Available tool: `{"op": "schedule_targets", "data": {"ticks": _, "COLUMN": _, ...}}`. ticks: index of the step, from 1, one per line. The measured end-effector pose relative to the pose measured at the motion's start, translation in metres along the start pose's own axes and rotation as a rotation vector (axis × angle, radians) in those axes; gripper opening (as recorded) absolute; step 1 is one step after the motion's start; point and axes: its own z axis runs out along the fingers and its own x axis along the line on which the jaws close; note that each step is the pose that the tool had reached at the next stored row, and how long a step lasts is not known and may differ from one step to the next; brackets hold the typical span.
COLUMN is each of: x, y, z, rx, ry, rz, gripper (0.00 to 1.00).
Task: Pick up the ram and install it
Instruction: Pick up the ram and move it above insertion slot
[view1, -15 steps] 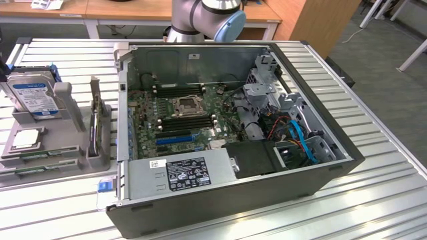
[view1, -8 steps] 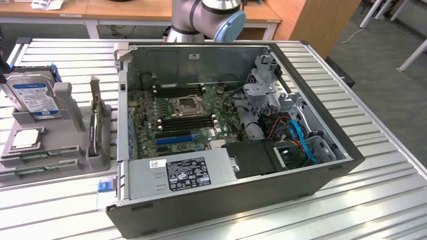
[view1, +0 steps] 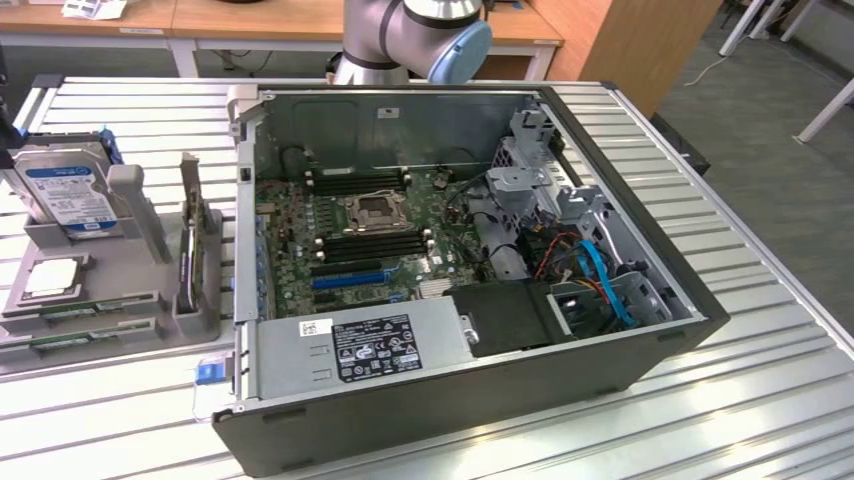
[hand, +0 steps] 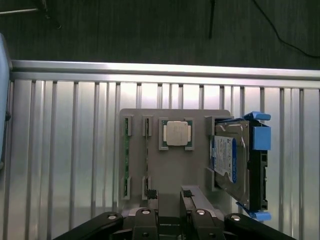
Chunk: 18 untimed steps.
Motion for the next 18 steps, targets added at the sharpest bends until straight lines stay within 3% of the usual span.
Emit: {"op": "schedule_targets", "data": {"ticks": 18, "x": 0.001, "y": -0.0011, "z": 0.0258, "rx": -0.0003, "ry": 0.0002, "rz": 0.000, "gripper": 0.31}}
